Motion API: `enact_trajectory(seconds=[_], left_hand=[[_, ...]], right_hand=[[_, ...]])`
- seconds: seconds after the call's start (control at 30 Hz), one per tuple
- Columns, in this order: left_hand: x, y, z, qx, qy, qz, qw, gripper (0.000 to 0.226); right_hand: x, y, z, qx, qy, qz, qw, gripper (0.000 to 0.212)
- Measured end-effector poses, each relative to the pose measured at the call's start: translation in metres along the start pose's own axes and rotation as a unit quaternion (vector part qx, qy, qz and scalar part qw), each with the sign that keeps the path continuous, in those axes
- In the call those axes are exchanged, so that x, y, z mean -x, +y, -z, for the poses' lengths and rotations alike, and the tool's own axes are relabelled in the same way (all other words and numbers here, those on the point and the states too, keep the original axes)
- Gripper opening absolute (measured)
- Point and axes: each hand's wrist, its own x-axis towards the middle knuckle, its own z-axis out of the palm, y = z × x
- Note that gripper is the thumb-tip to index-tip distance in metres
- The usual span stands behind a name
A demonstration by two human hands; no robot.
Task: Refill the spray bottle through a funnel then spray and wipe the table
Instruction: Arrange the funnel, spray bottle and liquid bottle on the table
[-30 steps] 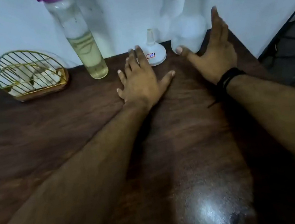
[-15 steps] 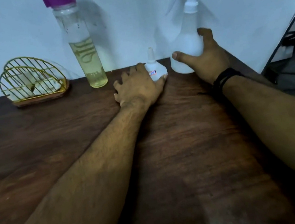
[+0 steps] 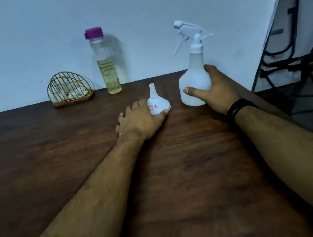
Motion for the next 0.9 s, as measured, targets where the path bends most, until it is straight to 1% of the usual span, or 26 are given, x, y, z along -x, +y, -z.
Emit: enact_trajectory(seconds=[0.07, 0.2, 0.4, 0.5, 0.6, 0.67, 0.77, 0.83, 0.9], left_hand=[[0.021, -0.002, 0.003, 0.003, -0.005, -0.007, 1.000, 0.084], [0.056, -0.006, 0.008, -0.003, -0.006, -0.026, 1.000, 0.084], [0.094, -0.007, 0.016, -0.010, 0.000, -0.030, 1.000, 0.078], [0.101, -0.007, 0.018, -0.009, 0.006, -0.032, 0.999, 0.077], [0.101, -0.008, 0.017, -0.012, 0.011, -0.037, 0.999, 0.078], [0.099, -0.008, 0.017, -0.017, 0.012, -0.040, 0.999, 0.079], [0.098, -0.008, 0.017, -0.024, 0.010, -0.045, 0.999, 0.081], [0.098, -0.008, 0.017, -0.023, 0.002, -0.045, 0.999, 0.086], [0.097, -0.009, 0.016, -0.020, -0.004, -0.041, 0.999, 0.090]], right_hand=[[0.019, -0.001, 0.009, -0.001, 0.000, 0.002, 1.000, 0.081], [0.054, -0.004, 0.026, 0.000, -0.012, -0.006, 1.000, 0.089], [0.093, -0.009, 0.042, 0.035, -0.006, -0.017, 0.999, 0.087], [0.098, -0.012, 0.045, 0.050, -0.008, -0.018, 0.999, 0.082], [0.097, -0.011, 0.044, 0.056, -0.003, -0.019, 0.998, 0.083], [0.095, -0.009, 0.044, 0.063, 0.000, -0.019, 0.998, 0.091], [0.096, -0.009, 0.046, 0.053, 0.000, -0.024, 0.998, 0.114], [0.099, -0.011, 0.048, 0.036, 0.015, -0.037, 0.999, 0.128], [0.106, -0.015, 0.051, 0.027, 0.039, -0.038, 0.998, 0.126]])
